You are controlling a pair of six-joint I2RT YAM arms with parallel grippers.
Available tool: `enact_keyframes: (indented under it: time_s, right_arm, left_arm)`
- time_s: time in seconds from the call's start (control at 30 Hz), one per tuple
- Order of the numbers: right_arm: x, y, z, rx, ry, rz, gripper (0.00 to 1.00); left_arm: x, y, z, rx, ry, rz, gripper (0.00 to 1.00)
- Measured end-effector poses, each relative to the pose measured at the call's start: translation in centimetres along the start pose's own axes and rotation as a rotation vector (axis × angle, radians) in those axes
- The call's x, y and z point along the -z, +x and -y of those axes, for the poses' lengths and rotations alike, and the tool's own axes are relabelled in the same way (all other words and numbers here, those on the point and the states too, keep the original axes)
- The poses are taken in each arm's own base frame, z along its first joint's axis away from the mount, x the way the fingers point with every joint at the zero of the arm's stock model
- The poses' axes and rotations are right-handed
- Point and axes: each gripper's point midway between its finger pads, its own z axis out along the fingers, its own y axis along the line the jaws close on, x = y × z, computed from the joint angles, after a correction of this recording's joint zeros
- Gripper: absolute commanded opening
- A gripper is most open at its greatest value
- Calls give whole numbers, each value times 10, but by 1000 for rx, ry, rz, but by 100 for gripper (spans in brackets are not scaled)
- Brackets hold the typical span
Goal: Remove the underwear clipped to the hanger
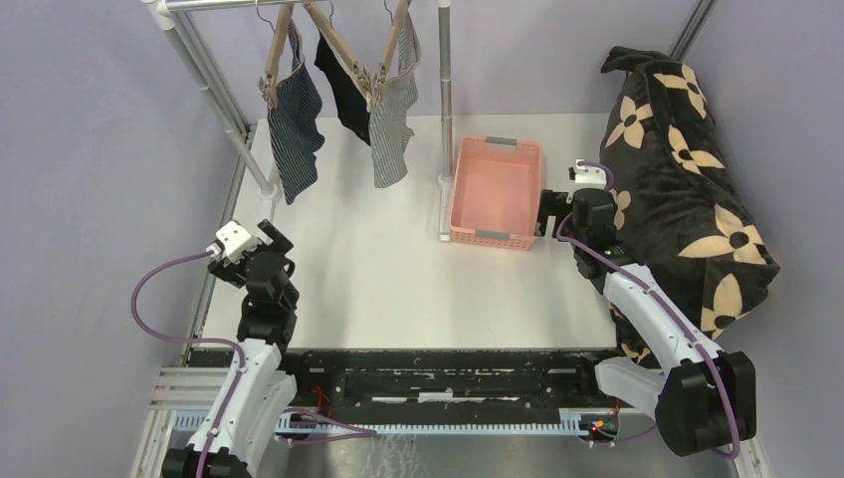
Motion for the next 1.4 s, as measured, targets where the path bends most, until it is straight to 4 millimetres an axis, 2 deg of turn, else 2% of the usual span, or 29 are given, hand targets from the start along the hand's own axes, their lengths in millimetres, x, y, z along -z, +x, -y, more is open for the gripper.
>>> enact_keyframes:
  time_s: [0.17,0.37,0.57,0.73,0.87,1.27,1.4]
  right_arm:
    - [1,1,-11,2,-55,-5,100]
    - [6,-5,-15,0,-82,22,100]
    - [14,-15,-17,-7,-102,66,100]
    - [15,-15,-24,-1,-128,66,100]
    - [16,-14,-27,6,-142,64,100]
    - [22,-14,-34,9,-175,82,100]
    - [29,-18,-34,4,-185,107,100]
  left_arm:
    - [-2,6,10,-23,37,-43,99]
    - [-4,-9,40,-6,141,-83,99]
    - [7,-9,63,24,287,-109,99]
    - [23,-24,74,86,384,-102,99]
    - [34,-53,90,134,468,-98,99]
    - [81,-181,137,207,750,-16,99]
    - [88,-219,155,208,813,-10,99]
